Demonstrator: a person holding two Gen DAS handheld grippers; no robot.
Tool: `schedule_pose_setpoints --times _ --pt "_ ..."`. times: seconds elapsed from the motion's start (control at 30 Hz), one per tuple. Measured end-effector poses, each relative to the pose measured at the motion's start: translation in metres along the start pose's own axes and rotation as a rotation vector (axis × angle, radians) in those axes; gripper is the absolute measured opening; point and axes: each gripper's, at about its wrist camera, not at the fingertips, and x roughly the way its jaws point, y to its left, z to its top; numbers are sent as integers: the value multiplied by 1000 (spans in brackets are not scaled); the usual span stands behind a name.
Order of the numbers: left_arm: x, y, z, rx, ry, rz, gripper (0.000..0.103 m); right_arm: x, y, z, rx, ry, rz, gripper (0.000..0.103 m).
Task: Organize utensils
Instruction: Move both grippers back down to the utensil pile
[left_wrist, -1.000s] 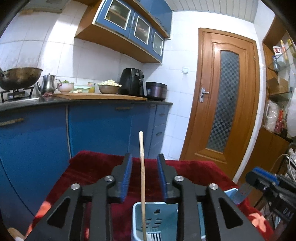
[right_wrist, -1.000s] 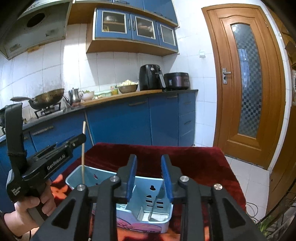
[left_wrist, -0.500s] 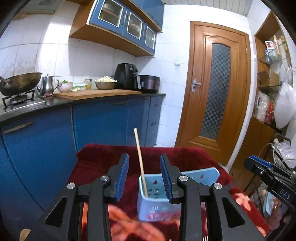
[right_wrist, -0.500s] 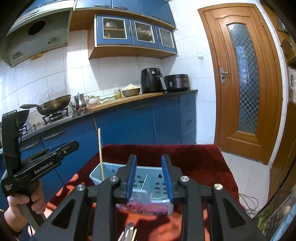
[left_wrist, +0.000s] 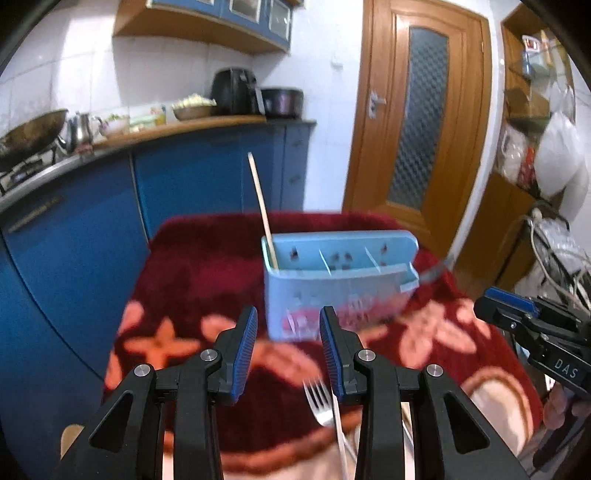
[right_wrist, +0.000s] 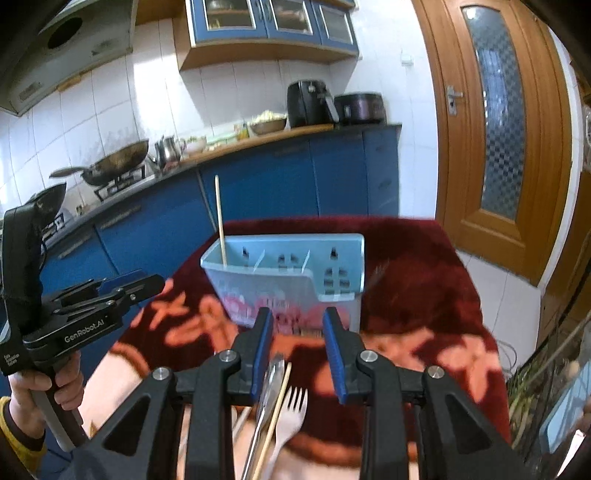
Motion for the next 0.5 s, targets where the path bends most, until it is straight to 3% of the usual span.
schedule_pose_setpoints --times 0.23,0.5 --pt "18 -9 -24 25 142 -28 36 7 -3 -26 2 87 -8 31" --pt "43 -21 -39 65 244 -47 36 17 -9 -41 18 141 -10 31"
